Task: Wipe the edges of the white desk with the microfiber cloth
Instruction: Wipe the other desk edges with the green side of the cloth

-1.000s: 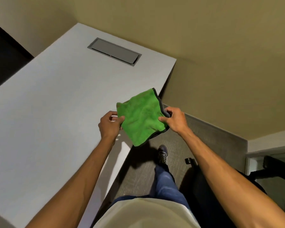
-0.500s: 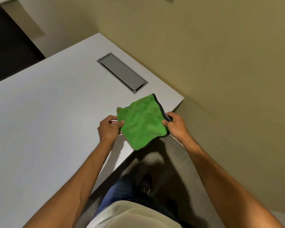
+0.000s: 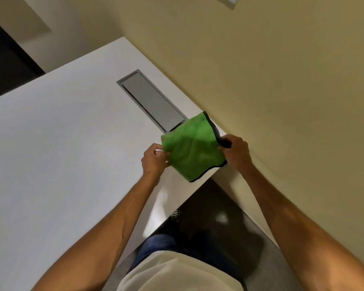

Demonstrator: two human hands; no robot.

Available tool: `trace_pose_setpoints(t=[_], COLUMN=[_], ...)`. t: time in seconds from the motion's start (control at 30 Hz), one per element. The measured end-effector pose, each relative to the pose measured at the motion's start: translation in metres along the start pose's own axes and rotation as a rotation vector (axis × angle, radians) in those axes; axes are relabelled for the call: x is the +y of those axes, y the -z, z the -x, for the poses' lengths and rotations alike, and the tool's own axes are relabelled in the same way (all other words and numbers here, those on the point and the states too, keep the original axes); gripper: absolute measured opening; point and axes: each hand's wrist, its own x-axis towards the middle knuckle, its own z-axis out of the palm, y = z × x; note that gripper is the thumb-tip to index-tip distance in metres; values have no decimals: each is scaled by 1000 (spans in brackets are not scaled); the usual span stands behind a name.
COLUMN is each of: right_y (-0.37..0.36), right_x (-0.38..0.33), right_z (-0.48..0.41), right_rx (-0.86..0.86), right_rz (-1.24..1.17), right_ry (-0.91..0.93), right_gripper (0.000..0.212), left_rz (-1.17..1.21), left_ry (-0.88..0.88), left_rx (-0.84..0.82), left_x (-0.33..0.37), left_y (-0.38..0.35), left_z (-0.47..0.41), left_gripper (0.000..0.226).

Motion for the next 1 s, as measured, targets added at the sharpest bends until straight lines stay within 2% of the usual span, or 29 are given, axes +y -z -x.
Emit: trace_pose_setpoints(t=[0.27,0.43,0.53,0.63,0.8,0.87,1.0], right_y=[0,-9,-12,-15,-25,-29,-30], right_x=[14,28,38,49,65,70,76], right_z=[-71,-106,-125,-137,-140,-138,-138], right_rx=[-105,-170,-297,-410,-562,-660,-708], right_rz=[43,48,108,253,631,745,880], right_ry=[-60,-64,-39,90,524,681,708], right_gripper=[26,27,46,69,74,75,80], left_rz=[15,-22,-49,-116,-350,-398,-496], left_ry=[96,191,240,225,138,129,128], left_rx=[38,138,115,17,66,47,-24], left_x=[-3,-11,-17,-27,-49,-55,-58], left_y=[-47,-72,-84,-93,-115,-123,-130], left_z=[-43,-69,-74,-69,-57,-53,-55], left_gripper=[24,24,44,74,64,68,84])
